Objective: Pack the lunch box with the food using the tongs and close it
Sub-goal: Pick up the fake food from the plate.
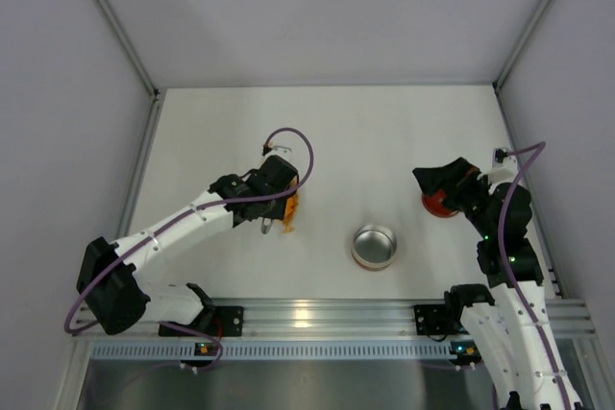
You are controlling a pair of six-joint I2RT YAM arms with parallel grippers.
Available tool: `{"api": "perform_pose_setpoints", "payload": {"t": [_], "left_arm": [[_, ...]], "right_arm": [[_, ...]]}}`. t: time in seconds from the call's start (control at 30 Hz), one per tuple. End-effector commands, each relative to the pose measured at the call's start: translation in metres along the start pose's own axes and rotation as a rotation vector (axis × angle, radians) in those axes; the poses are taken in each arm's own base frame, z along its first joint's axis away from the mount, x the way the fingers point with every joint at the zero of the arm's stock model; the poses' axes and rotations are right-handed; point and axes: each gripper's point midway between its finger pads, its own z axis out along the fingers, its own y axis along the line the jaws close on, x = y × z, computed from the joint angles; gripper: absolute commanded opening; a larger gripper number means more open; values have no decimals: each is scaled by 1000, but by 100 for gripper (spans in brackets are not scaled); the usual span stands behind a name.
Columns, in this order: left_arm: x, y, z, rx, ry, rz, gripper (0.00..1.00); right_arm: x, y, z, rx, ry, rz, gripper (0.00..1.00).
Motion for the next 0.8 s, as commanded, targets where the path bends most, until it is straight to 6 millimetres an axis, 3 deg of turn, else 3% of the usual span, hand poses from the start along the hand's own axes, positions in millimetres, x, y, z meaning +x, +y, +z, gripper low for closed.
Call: {"api": "perform_pose_setpoints", "payload": {"t": [0.0, 0.37, 0.77], "left_arm": [[-23, 3, -13, 2, -87, -26, 42], [-36, 13, -36, -7, -134, -37, 41], [-30, 10, -53, 52, -119, -40, 40]], "right_arm": [[-11, 8, 3, -44, -46, -16, 99], [-9, 7, 3, -47, -45, -9, 99], [-7, 5, 6, -47, -39, -3, 99]]}}
